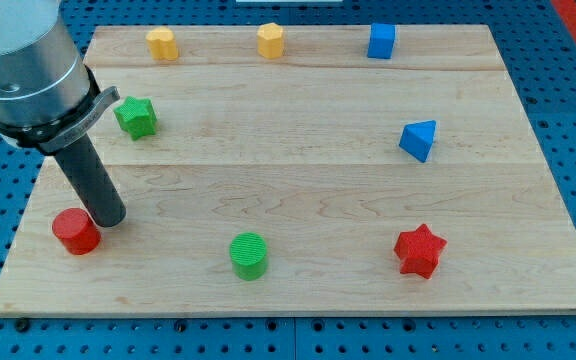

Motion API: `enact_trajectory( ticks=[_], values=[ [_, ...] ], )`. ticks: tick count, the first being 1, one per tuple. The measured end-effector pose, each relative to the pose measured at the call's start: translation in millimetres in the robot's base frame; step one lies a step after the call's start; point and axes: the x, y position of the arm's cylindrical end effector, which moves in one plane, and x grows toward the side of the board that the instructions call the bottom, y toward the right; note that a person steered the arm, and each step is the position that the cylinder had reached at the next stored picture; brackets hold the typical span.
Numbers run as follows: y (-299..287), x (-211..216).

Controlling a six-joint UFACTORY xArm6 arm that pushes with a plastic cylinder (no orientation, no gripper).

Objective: Move the red star closer to the green circle

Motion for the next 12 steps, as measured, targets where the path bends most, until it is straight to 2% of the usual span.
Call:
enact_trajectory(
  ticks=[1,2,8,9,11,12],
  values=[
    [0,0],
    [-1,-17],
    [-3,-19],
    [58,-20],
    [332,-19],
    [438,13]
  ],
)
